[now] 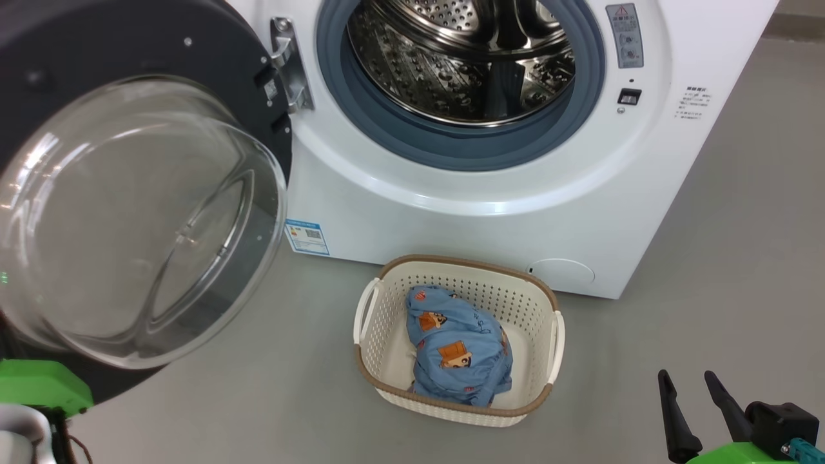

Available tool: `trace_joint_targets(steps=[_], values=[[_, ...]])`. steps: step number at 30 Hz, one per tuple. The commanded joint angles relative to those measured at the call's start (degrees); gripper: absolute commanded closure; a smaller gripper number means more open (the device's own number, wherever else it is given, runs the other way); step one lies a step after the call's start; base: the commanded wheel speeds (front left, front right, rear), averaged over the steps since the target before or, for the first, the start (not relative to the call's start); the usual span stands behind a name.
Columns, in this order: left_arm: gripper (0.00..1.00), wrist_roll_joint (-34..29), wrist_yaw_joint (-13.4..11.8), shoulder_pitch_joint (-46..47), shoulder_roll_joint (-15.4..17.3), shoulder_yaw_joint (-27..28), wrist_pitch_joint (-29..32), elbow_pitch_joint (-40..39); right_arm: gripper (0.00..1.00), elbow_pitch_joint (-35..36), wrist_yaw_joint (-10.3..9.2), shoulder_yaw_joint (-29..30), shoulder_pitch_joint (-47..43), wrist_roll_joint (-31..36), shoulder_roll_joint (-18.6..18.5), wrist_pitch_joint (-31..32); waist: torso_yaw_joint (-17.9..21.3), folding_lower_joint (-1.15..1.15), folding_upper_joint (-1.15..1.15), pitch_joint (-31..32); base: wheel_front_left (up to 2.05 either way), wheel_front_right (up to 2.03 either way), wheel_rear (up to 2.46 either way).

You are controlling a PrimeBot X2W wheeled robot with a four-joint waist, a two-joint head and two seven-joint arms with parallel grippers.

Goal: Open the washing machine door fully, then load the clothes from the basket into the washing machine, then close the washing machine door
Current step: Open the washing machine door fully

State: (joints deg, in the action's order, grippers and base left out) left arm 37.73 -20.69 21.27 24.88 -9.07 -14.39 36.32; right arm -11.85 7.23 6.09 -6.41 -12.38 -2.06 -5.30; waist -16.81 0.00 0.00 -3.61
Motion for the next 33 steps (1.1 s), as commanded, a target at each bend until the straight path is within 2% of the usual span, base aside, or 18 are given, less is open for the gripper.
trace_joint_targets(steps=[1,10,18,28,33], values=[[1.00,0.57,-0.02,3.21,3.70,2.98,-0.58,-0.06,0.00,1.62,0.25,-1.02,2.25,0.88,-0.82,0.02,0.51,0.00,0.00,-0.73,0.00,0.00,0.00],[1.00,-1.10,0.88,5.52,3.37,5.72,-0.60,2.82,0.00,2.16,0.25,-0.48,2.89,1.28,-0.82,0.49,0.65,0.00,0.00,-1.78,0.00,0.00,0.00],[1.00,-3.46,1.81,3.58,1.16,8.16,-0.61,0.88,0.00,2.04,0.25,-0.27,2.33,1.10,-0.82,0.42,-0.34,0.00,0.00,-1.08,0.00,0.00,0.00],[1.00,-9.32,2.48,-5.35,-5.41,11.09,-0.61,-12.89,0.00,2.47,0.25,0.40,1.21,1.22,-0.82,0.44,-2.14,0.00,0.00,0.73,0.00,0.00,0.00],[1.00,-13.01,3.37,-11.66,-9.21,8.37,-0.61,-22.30,0.00,3.40,0.25,0.42,0.39,1.67,-0.82,0.72,-2.65,0.00,0.00,1.96,0.00,0.00,0.00]])
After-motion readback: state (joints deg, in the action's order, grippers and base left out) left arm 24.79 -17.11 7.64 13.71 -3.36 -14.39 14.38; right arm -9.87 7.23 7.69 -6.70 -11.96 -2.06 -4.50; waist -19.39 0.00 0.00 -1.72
